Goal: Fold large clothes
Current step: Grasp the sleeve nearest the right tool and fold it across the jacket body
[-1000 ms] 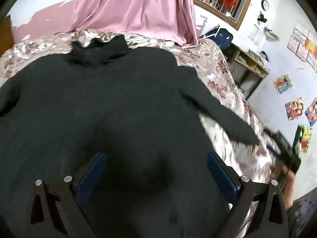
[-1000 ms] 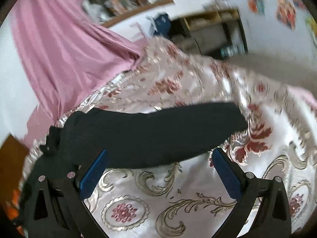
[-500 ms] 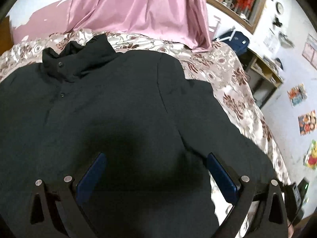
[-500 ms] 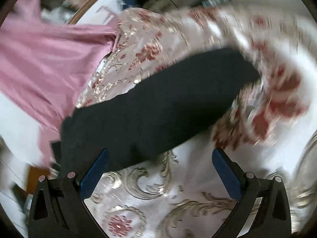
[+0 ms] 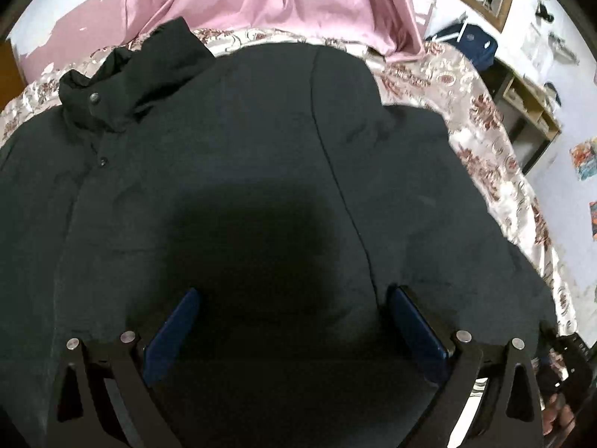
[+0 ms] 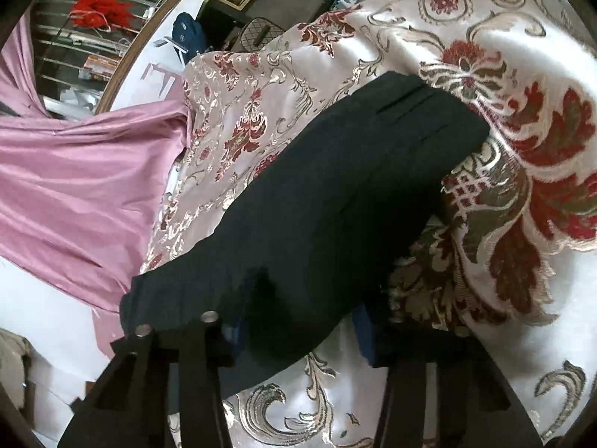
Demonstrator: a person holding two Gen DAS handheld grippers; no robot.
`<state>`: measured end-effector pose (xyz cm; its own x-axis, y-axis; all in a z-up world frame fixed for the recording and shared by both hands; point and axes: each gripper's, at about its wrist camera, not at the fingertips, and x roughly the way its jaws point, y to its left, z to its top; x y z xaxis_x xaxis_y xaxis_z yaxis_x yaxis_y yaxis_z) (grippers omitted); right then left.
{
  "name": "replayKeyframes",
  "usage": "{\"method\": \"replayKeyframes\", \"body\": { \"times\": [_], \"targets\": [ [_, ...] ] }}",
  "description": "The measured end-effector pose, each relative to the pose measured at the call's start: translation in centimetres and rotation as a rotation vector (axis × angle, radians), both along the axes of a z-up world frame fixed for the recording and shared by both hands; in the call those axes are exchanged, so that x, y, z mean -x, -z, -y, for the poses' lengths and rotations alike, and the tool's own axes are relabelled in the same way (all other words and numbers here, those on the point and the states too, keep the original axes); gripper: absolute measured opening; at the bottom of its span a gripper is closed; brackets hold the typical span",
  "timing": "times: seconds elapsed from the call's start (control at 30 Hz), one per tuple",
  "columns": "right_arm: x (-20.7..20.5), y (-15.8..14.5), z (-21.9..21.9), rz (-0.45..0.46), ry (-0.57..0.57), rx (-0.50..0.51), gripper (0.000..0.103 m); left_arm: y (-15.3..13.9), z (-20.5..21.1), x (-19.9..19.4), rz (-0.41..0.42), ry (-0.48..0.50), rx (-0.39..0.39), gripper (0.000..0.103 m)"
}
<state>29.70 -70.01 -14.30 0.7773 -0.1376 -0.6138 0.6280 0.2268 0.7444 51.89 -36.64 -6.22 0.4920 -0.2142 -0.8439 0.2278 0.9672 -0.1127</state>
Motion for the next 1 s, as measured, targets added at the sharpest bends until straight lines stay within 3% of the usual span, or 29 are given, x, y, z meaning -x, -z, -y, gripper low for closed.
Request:
{"method": "replayKeyframes", "body": {
  "times": [0.13, 0.23, 0.4, 0.47, 0.53, 0.6, 0.77, 0.87, 1.0],
  "targets": [
    [0.3, -0.4, 0.6, 0.030, -0.002, 0.021, 0.014, 0.1, 0.0, 0.3, -0.003, 0.016, -0.034, 0.103],
    [1.1, -2.5, 0.2, 0.021, -0.020, 0.126, 0.009, -0.4, -0.7, 0.8, -0.009, 0.029, -0.005, 0.103],
    [0.9, -8.5, -1.4, 0.023, -0.040, 0.342, 0.008, -2.3, -4.2, 2.2, -0.038, 0.085, 0.085, 0.101],
    [1.1, -11.4, -2.5, 0.041, -0.045, 0.430, 0.008, -2.8, -5.6, 2.6, -0.058, 0.102, 0.071, 0.102],
    [1.7, -13.8, -3.5, 0.061, -0.047, 0.503, 0.008, -3.3, -7.8, 3.3, -0.073, 0.115, 0.008, 0.102],
    [1.8, -16.4, -5.4, 0.082, -0.047, 0.594, 0.008, -3.7, -10.3, 4.1, -0.080, 0.118, -0.038, 0.102],
    [1.7, -22.3, -11.9, 0.125, -0.075, 0.824, 0.008, -4.7, -18.9, 5.6, -0.082, 0.076, -0.054, 0.101],
    [0.3, -24.8, -17.2, 0.101, -0.177, 0.983, 0.007, -5.3, -24.1, 6.6, -0.072, 0.042, -0.060, 0.101],
    [-2.3, -26.2, -25.5, 0.082, -0.394, 1.188, 0.008, -5.9, -31.1, 7.9, -0.052, -0.010, 0.019, 0.101]
  ]
}}
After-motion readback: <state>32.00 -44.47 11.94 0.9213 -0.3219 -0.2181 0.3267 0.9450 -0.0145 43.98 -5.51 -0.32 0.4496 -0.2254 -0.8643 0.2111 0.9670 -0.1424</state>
